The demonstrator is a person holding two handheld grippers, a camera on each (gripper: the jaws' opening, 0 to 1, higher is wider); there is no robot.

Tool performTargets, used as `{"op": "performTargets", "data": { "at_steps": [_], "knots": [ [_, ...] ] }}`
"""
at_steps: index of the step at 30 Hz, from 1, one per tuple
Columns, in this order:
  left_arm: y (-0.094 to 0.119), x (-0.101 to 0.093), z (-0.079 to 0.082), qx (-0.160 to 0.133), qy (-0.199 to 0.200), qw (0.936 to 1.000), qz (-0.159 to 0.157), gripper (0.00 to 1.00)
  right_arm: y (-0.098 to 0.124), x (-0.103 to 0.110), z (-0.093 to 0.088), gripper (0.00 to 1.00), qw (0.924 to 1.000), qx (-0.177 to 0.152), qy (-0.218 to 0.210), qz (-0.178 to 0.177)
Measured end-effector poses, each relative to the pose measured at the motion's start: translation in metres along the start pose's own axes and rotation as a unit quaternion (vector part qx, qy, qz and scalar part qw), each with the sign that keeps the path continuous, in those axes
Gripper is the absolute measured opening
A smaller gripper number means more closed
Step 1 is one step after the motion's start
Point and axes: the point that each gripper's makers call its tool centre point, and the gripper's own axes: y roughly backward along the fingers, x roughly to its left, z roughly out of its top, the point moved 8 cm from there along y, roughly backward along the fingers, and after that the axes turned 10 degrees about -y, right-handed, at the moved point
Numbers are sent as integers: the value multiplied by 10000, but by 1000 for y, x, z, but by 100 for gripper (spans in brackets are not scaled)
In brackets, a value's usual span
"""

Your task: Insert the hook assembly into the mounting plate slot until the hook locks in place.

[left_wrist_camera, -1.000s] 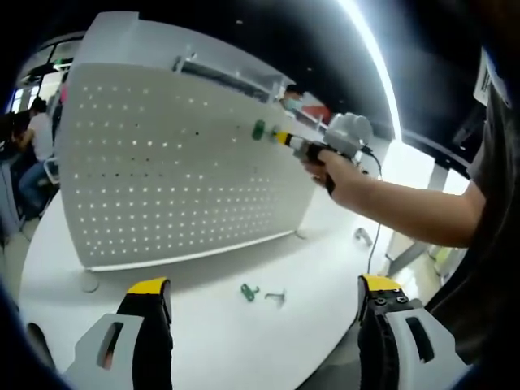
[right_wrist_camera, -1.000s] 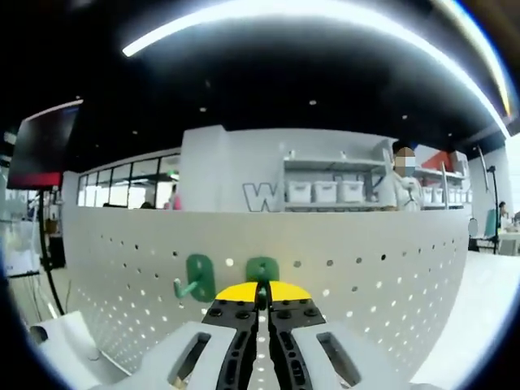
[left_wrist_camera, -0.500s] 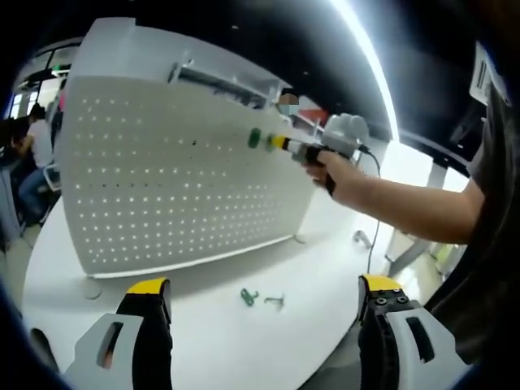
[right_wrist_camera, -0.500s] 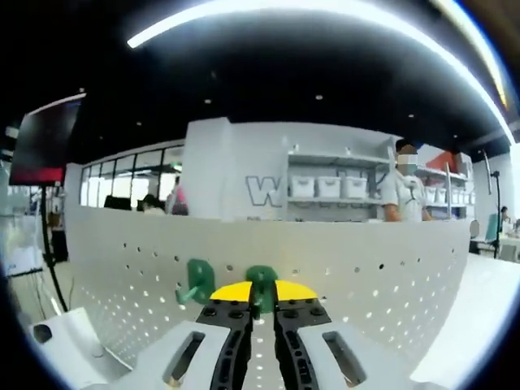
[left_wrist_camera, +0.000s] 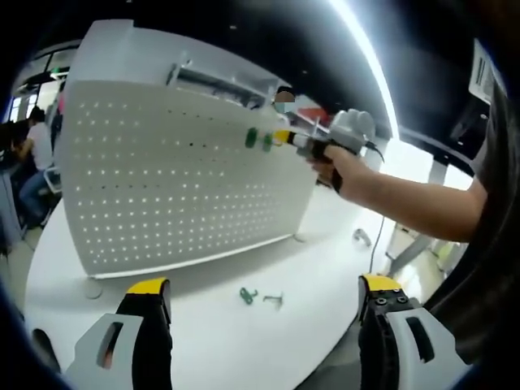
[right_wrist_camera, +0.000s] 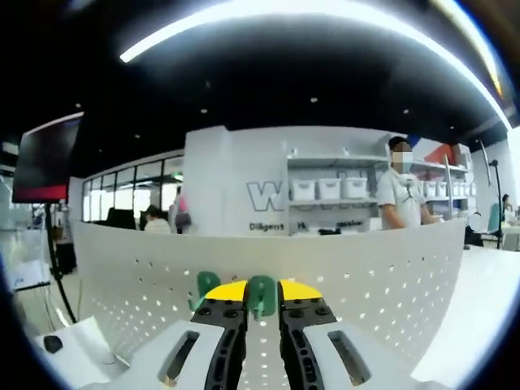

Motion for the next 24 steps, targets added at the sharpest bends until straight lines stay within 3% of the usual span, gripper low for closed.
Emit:
{"op": "performTargets", "data": {
  "at_steps": [24],
  "knots": [
    [5, -1, 2, 11, -177, 9998, 92, 96, 32, 2, -9, 13, 9999, 143, 68, 39]
  ]
}}
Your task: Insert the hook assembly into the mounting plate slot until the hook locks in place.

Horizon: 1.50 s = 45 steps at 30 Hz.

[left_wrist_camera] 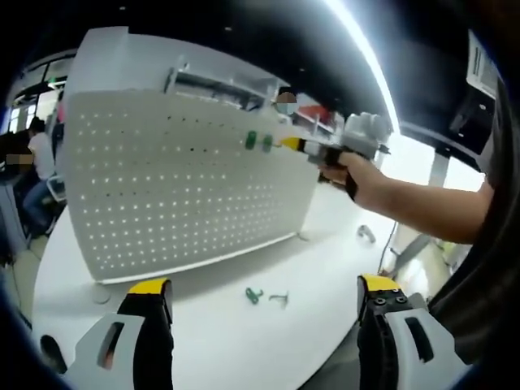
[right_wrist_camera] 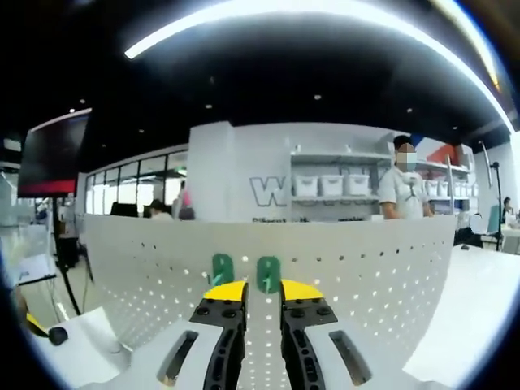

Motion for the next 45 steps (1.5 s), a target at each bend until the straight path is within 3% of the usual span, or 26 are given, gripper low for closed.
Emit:
{"op": "performTargets", "data": {
  "at_steps": [14, 28, 45],
  "knots": [
    [-1, -7, -2, 113, -184, 9998, -49, 96, 30, 6, -26, 17, 9994, 320, -77, 124],
    [-1, -13, -8, 192, -144, 9996, -126, 97, 73, 3, -63, 19, 9953, 923, 41, 305],
    [-3, -17, -15, 314, -82, 9994, -132, 97, 115, 36, -114, 24, 9780, 1811, 177, 1024]
  ]
}}
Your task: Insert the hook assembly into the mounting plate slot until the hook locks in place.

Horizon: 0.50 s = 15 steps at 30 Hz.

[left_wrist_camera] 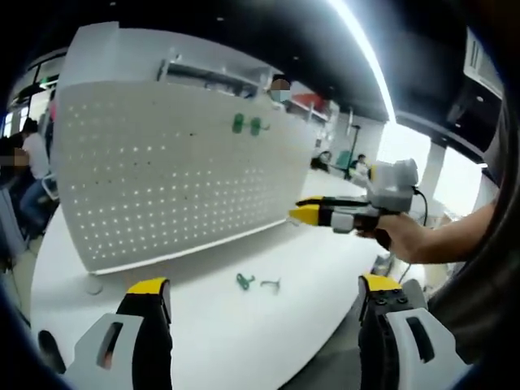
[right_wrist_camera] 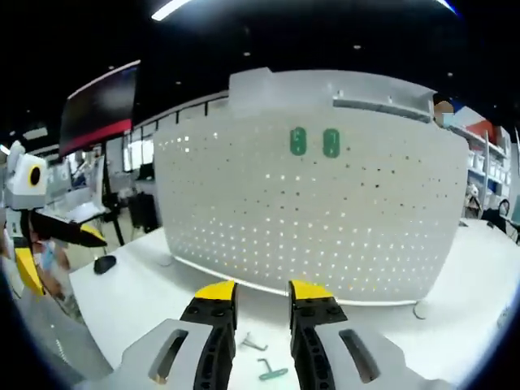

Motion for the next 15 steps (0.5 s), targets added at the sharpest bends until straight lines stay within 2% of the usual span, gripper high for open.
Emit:
{"op": "performTargets", "data": {
  "at_steps": [8, 15],
  "knots": [
    [-2, -3, -10, 172, 93, 9998, 8, 98, 8, 25, -29, 27, 9980, 462, 54, 433],
    [-4, -4, -17, 326, 170, 9993, 5, 98, 19, 37, -47, 30, 9957, 714, -53, 581]
  ]
}}
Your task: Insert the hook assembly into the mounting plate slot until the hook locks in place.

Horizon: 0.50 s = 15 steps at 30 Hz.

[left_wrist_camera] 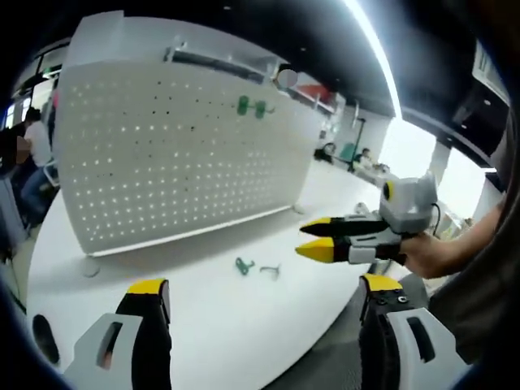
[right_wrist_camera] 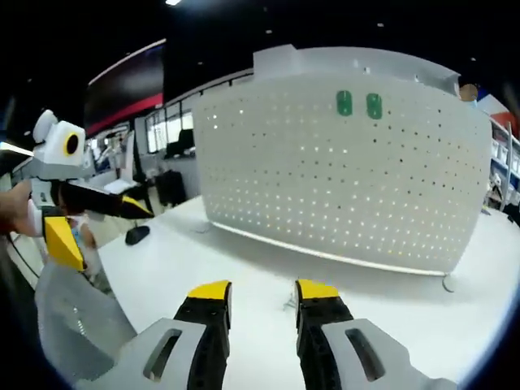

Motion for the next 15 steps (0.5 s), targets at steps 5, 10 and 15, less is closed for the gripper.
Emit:
{"op": "performTargets", "data": {
  "at_steps": [5, 10, 15],
  "knots": [
    [-1, -1, -3, 35, 34, 10000, -37, 98, 9, 3, -6, 32, 9999, 103, 14, 54],
    [-4, -3, -6, 67, 80, 9999, -105, 97, 20, -4, -4, 33, 10000, 65, -24, -64],
    [-8, -8, -8, 14, 259, 9994, -232, 97, 32, -12, -2, 32, 9997, -38, -86, -217]
  ]
}}
